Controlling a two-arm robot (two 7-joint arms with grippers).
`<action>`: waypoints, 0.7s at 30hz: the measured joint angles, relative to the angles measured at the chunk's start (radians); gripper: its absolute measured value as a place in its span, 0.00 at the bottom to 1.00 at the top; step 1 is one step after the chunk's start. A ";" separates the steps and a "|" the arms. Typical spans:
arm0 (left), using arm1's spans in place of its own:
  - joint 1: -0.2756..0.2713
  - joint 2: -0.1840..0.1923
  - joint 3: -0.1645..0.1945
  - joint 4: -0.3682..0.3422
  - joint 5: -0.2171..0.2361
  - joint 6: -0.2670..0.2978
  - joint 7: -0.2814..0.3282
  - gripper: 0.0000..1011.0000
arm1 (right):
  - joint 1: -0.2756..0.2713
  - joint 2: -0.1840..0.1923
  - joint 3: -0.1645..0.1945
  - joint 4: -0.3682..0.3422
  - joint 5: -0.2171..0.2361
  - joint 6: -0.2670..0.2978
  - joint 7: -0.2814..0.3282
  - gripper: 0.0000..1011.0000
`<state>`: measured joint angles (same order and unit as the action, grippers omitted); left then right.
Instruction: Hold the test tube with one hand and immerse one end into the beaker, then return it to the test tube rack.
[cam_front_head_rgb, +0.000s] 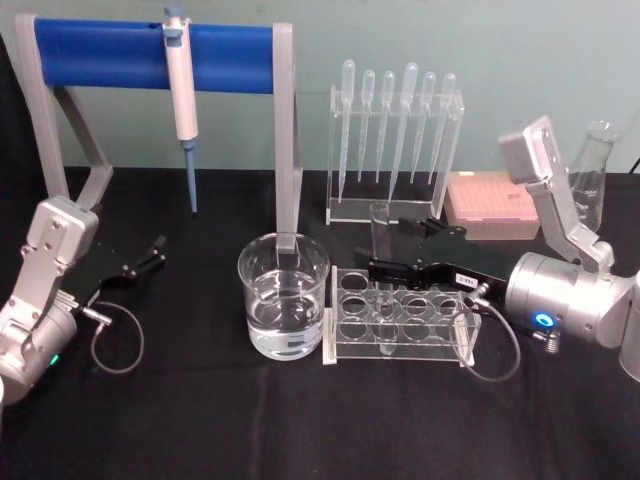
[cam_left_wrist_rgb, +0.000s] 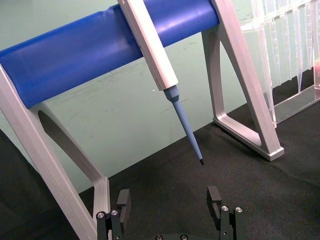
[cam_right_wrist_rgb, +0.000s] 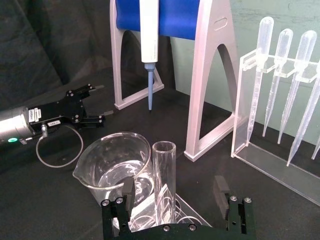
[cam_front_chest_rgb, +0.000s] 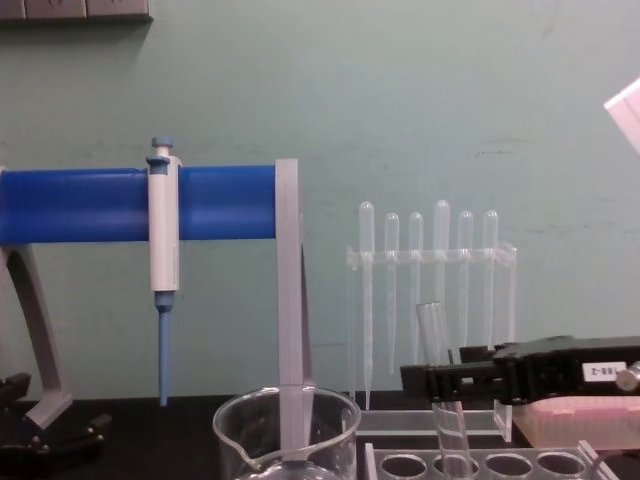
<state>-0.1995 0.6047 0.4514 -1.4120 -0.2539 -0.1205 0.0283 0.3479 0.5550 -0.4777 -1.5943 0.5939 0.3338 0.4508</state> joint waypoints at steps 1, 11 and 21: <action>0.000 0.000 0.000 0.000 0.000 0.000 0.000 0.99 | 0.008 -0.005 -0.004 0.009 0.003 0.002 0.001 0.98; 0.000 0.000 0.000 0.000 0.000 0.000 0.000 0.99 | 0.031 -0.013 -0.020 0.023 0.008 0.005 -0.005 0.76; 0.000 0.000 0.000 0.000 0.000 0.000 0.000 0.99 | 0.023 -0.004 -0.025 -0.007 0.018 0.007 -0.015 0.44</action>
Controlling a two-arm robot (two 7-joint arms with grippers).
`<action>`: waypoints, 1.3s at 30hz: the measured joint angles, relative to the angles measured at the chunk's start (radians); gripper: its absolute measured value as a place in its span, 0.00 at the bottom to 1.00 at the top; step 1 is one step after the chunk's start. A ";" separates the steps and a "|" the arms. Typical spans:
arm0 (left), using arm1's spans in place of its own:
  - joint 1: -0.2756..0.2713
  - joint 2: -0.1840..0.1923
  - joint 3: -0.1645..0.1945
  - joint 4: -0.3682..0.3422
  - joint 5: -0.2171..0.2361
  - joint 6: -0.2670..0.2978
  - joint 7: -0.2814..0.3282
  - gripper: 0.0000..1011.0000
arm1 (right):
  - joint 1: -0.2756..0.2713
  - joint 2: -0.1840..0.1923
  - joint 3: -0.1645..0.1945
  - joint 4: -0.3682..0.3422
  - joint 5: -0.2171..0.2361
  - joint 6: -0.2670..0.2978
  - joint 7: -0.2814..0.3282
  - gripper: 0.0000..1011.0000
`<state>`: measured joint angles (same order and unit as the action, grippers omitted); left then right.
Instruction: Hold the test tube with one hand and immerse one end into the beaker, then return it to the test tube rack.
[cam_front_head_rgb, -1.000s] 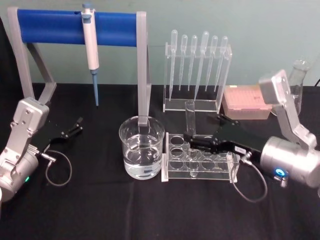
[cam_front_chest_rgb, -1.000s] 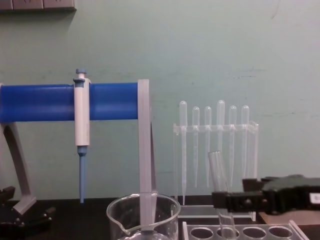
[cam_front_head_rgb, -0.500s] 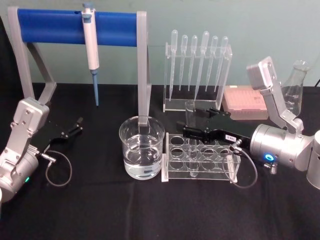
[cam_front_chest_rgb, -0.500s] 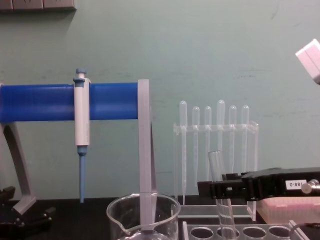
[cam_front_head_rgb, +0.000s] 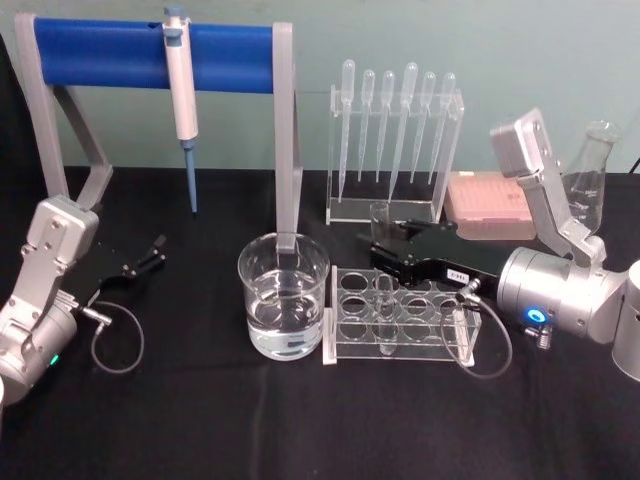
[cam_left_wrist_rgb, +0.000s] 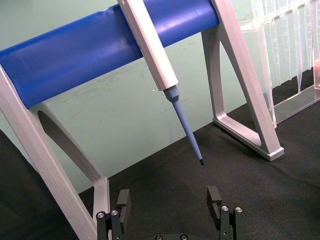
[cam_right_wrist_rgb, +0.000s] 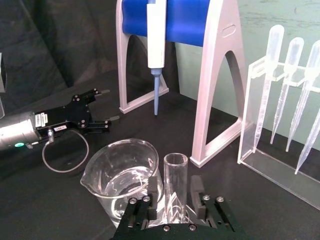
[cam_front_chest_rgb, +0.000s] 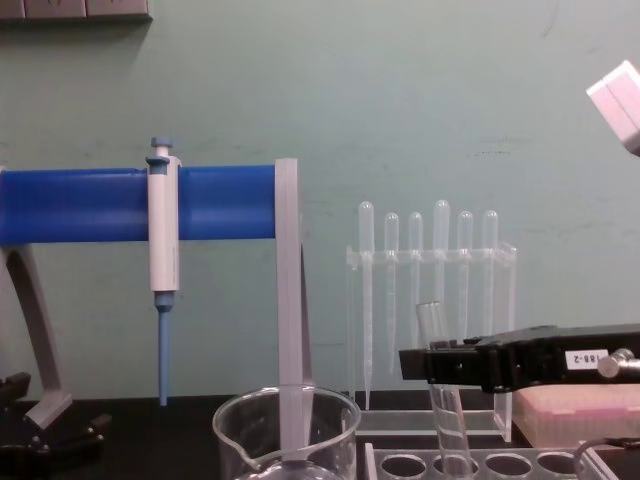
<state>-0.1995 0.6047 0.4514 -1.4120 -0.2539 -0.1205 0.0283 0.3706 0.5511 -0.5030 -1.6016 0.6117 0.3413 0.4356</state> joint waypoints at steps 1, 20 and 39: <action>0.000 0.000 0.000 0.000 0.000 0.000 0.000 0.99 | -0.001 0.001 0.000 -0.002 0.001 0.000 -0.001 0.42; 0.000 0.000 0.000 0.000 0.000 0.000 0.000 0.99 | -0.067 0.038 0.039 -0.110 -0.007 -0.066 -0.045 0.22; 0.000 0.000 0.000 0.000 0.000 0.000 0.000 0.99 | -0.124 0.057 0.121 -0.247 -0.001 -0.130 -0.063 0.22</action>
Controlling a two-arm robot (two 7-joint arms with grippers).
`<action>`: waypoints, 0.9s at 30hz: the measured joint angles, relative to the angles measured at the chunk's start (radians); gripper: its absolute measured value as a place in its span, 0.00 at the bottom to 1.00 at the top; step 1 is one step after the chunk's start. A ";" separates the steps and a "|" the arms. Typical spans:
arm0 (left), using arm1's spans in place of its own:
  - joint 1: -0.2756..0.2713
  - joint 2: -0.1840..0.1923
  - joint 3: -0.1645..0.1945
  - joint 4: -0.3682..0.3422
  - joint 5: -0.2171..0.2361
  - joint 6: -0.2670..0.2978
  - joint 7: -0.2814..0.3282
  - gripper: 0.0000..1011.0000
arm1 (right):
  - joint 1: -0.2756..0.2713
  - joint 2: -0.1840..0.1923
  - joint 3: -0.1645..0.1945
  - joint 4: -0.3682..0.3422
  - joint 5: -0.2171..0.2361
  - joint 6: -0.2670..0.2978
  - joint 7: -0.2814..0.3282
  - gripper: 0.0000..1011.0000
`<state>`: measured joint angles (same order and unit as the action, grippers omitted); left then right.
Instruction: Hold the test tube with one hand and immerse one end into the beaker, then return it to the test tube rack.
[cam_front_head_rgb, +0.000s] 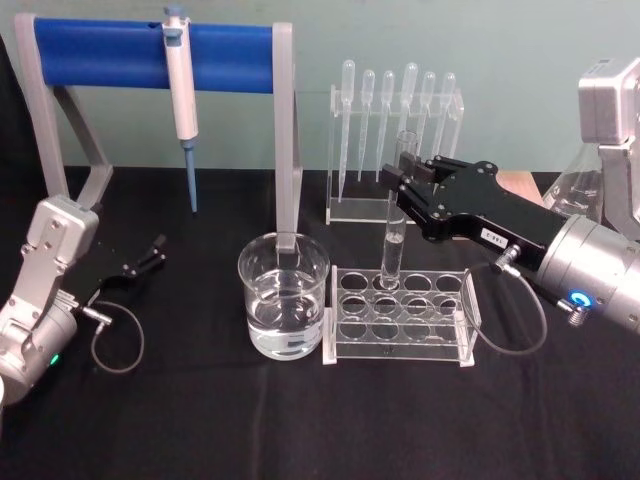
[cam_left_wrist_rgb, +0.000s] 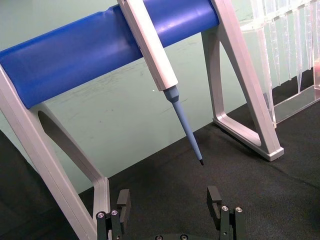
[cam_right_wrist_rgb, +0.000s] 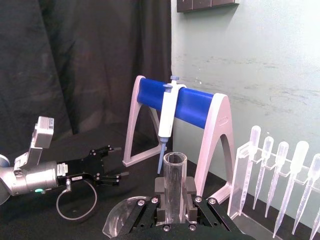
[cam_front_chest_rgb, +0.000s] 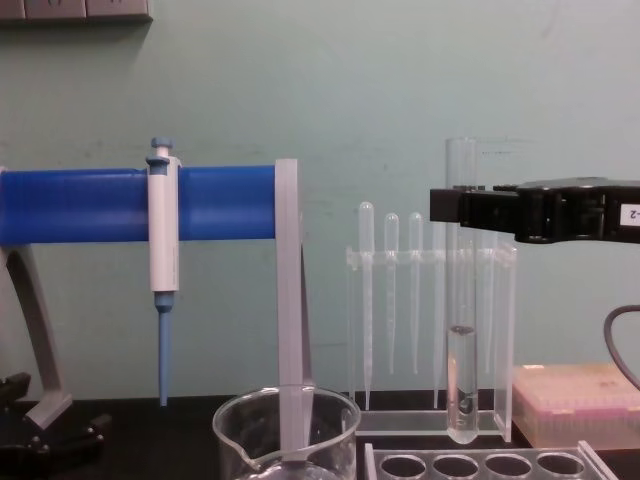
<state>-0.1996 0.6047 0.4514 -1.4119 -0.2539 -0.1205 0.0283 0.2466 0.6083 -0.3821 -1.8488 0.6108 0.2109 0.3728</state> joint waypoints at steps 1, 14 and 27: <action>0.000 0.000 0.000 0.000 0.000 0.000 0.000 0.99 | 0.000 0.000 0.000 0.000 0.000 0.000 0.000 0.22; 0.000 0.000 0.000 0.000 0.000 0.000 0.000 0.99 | 0.000 0.000 0.000 0.002 0.000 0.001 0.000 0.22; 0.000 0.000 0.000 0.000 0.000 0.000 0.000 0.99 | 0.001 0.000 -0.001 0.002 0.000 0.002 0.001 0.22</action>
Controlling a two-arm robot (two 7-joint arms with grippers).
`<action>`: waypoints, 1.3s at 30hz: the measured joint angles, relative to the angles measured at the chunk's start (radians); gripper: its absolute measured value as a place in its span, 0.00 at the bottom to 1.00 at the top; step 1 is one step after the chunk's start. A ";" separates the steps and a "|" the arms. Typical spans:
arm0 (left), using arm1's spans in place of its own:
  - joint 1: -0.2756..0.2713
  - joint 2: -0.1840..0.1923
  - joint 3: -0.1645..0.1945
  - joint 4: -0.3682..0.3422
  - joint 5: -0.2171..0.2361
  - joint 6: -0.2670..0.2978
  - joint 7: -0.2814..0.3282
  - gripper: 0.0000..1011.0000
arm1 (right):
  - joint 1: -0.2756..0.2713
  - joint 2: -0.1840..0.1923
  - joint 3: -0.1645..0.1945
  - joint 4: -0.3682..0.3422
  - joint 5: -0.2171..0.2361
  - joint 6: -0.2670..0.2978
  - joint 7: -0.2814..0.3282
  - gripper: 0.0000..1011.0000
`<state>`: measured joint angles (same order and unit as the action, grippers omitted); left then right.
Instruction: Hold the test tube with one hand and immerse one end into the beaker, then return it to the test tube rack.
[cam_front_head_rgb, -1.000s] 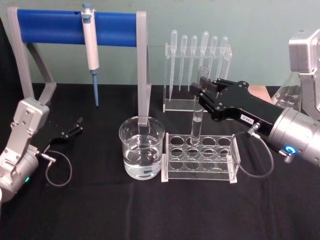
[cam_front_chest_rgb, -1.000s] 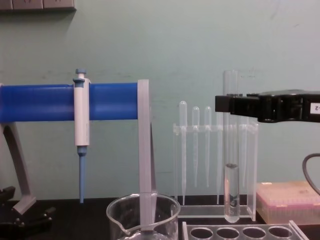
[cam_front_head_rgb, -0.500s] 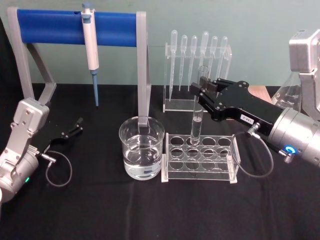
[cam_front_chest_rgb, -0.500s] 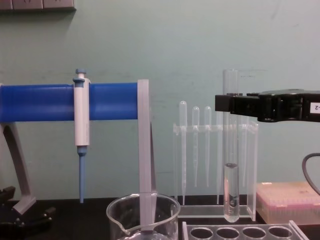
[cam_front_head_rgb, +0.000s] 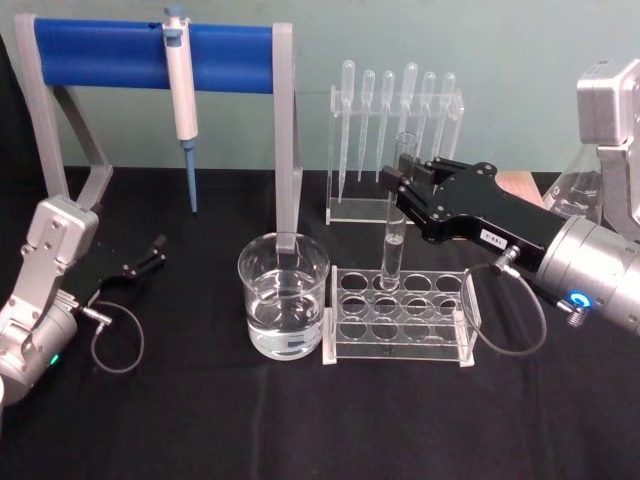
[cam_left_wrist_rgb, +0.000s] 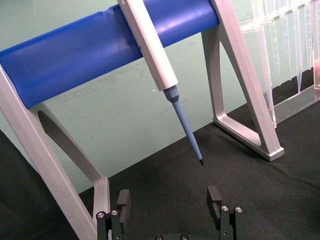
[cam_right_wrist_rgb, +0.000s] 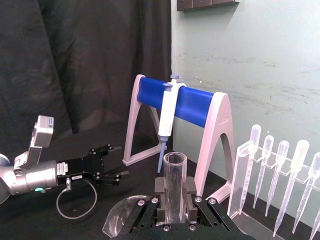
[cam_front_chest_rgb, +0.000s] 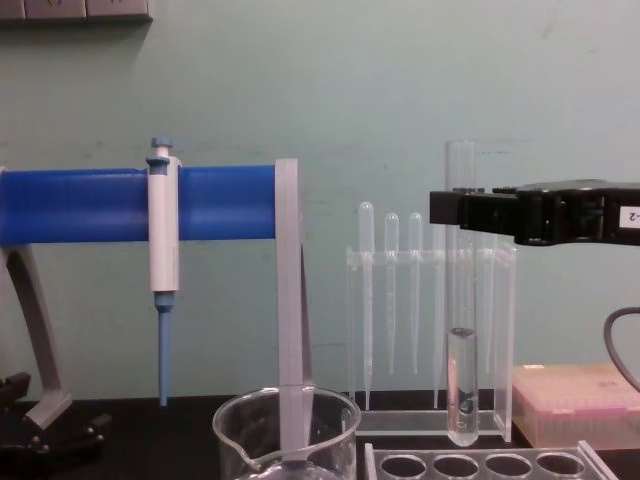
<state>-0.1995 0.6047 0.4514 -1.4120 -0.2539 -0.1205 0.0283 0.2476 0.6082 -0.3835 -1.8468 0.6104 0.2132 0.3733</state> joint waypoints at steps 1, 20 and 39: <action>0.000 0.000 0.000 0.000 0.000 0.000 0.000 0.99 | 0.000 0.000 0.000 0.000 0.000 0.000 0.000 0.22; 0.000 0.000 0.000 0.000 0.000 0.000 0.000 0.99 | 0.000 0.000 0.000 0.000 0.000 0.000 0.000 0.22; 0.000 0.000 0.000 0.000 0.000 0.000 0.000 0.99 | 0.000 0.000 0.000 0.000 0.000 0.000 0.000 0.22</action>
<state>-0.1995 0.6047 0.4514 -1.4120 -0.2539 -0.1205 0.0283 0.2477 0.6082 -0.3836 -1.8468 0.6104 0.2133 0.3735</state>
